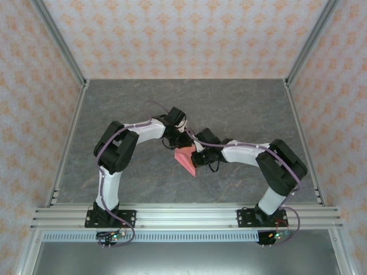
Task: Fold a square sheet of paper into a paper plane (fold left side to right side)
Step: Third fold the triangle at the center of the table.
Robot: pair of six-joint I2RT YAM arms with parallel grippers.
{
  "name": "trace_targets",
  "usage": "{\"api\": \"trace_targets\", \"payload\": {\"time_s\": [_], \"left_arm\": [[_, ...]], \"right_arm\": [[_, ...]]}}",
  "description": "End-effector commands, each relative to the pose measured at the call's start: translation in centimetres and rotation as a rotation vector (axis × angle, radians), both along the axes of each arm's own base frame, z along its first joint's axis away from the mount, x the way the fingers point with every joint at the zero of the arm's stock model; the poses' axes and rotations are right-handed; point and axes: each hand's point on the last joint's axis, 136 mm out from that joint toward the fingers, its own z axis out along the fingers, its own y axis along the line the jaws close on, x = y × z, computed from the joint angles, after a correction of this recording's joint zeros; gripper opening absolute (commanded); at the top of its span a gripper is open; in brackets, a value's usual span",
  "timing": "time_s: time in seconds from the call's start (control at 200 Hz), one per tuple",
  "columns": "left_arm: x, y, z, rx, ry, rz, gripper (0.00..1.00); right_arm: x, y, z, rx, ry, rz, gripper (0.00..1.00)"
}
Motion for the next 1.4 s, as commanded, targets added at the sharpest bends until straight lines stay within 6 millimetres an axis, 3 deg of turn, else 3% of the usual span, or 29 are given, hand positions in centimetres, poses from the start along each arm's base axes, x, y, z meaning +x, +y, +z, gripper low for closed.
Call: {"api": "trace_targets", "payload": {"time_s": [0.0,1.076,1.256,1.396], "left_arm": [[-2.0,0.4,-2.5,0.077,0.066,-0.022,0.09],[-2.1,0.5,-2.5,0.085,0.07,-0.021,0.09],[-1.9,0.4,-1.9,0.078,0.059,-0.021,0.1],[-1.0,0.0,-0.2,0.066,0.026,-0.044,0.14]], "right_arm": [[1.7,0.7,2.4,0.035,-0.074,-0.02,0.0],[1.0,-0.2,-1.1,-0.045,-0.013,-0.016,0.0],[0.1,-0.7,-2.3,-0.066,0.027,-0.009,0.0],[-0.7,-1.1,-3.2,-0.097,0.049,0.005,0.0]]}}
